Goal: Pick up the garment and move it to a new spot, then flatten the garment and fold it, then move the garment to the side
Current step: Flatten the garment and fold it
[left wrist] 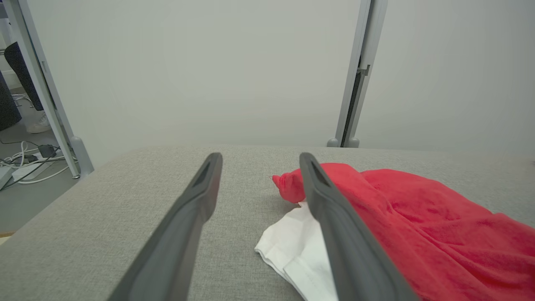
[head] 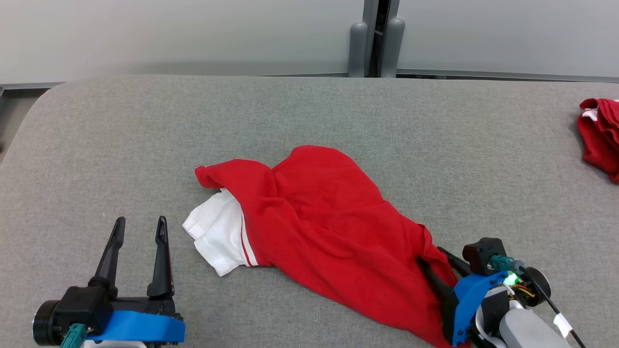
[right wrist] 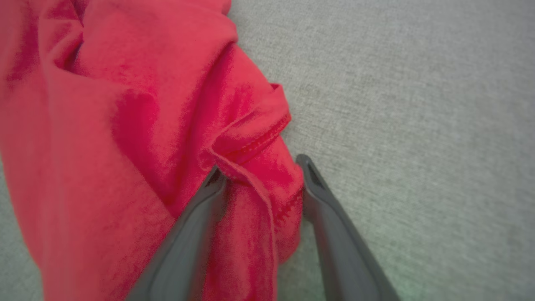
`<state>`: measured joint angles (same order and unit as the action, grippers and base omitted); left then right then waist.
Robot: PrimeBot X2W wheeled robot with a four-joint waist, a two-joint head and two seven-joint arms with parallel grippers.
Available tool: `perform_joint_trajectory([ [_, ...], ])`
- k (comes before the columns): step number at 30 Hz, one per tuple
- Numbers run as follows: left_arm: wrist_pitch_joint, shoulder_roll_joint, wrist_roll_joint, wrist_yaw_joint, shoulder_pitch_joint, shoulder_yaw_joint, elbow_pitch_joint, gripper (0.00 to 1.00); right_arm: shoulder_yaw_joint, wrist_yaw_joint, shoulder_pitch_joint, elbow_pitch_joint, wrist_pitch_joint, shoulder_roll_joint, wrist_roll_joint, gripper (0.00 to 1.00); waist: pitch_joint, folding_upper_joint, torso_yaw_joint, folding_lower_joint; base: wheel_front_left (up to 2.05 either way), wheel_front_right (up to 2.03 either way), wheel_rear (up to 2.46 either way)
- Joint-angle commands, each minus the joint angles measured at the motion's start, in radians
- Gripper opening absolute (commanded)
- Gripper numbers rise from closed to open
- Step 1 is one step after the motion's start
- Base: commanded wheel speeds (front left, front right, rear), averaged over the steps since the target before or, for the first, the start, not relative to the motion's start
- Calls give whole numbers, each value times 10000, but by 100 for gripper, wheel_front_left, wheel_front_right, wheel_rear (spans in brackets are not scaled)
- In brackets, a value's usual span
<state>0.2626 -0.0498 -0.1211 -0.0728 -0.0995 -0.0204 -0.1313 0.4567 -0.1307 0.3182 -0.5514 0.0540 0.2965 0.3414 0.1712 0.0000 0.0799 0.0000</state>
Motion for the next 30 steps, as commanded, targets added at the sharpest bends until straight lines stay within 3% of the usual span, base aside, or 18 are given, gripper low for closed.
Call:
perform_joint_trajectory([
  [1,27,-24,-24,44,95,17,-12,100,114,2,18,-130,71,32,131,0,-1,0,-17,0,0,0,0],
  [6,28,-25,-54,78,122,16,-55,100,-748,4,495,9,-1269,196,-228,0,-56,0,-92,0,0,0,0],
  [12,28,-25,-76,73,153,12,-48,100,-2894,4,540,91,-2838,-142,-1462,0,-104,0,-154,0,0,0,0],
  [20,28,-26,-130,77,-36,54,-60,100,-3931,4,414,227,-3015,-550,-2234,0,63,0,-135,0,0,0,0],
  [30,28,-26,-161,55,-420,236,-59,100,-4035,4,2182,-755,-2924,-585,-2435,0,556,0,9,0,0,0,0],
])
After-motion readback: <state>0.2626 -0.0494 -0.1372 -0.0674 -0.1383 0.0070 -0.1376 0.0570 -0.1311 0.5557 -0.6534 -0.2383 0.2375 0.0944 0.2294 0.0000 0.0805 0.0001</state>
